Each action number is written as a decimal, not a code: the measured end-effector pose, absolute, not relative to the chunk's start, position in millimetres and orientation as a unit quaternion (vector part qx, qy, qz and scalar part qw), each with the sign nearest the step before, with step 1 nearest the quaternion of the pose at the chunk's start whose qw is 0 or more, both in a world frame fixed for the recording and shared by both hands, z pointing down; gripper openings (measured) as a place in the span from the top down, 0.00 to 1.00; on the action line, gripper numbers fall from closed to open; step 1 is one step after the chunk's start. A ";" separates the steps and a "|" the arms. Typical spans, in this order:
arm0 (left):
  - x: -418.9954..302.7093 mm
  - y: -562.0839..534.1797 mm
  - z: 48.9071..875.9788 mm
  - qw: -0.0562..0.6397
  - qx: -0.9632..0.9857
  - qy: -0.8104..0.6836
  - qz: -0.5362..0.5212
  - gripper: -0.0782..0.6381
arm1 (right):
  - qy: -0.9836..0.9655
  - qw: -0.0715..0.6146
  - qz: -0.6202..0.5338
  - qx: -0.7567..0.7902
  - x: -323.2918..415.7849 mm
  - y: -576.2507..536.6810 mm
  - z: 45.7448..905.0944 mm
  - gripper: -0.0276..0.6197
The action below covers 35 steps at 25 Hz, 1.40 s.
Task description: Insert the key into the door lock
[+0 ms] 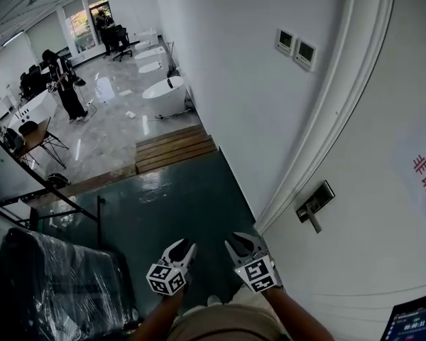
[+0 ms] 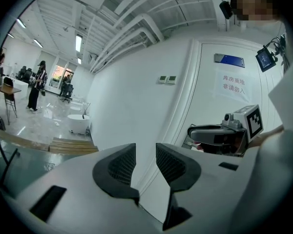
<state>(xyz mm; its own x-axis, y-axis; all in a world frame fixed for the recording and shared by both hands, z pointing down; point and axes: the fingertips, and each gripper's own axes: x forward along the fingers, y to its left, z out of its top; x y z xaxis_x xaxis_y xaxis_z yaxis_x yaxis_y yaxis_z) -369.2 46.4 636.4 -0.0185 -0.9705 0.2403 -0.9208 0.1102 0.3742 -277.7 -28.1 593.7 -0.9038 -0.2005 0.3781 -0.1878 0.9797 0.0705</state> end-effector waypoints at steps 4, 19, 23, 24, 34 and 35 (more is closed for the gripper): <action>-377.1 74.0 638.1 0.216 0.649 -0.726 -0.065 0.72 | -0.977 0.197 -0.025 0.077 -288.6 -2.7 597.5 0.82; -384.2 136.7 658.3 0.225 0.622 -0.746 -0.070 0.72 | -0.975 0.199 -0.050 0.085 -285.8 41.2 604.9 0.82; -378.0 136.1 659.9 0.226 0.626 -0.744 -0.068 0.72 | -0.974 0.199 -0.052 0.100 -276.3 36.3 605.1 0.82; -376.2 135.1 659.9 0.227 0.625 -0.743 -0.069 0.72 | -0.973 0.200 -0.051 0.100 -274.3 35.4 605.8 0.82; -359.5 120.6 661.9 0.236 0.632 -0.735 -0.068 0.72 | -0.968 0.224 -0.059 0.094 -254.5 26.8 614.9 0.82; -358.5 120.4 662.1 0.237 0.632 -0.735 -0.068 0.72 | -0.968 0.226 -0.061 0.094 -253.0 27.3 614.8 0.82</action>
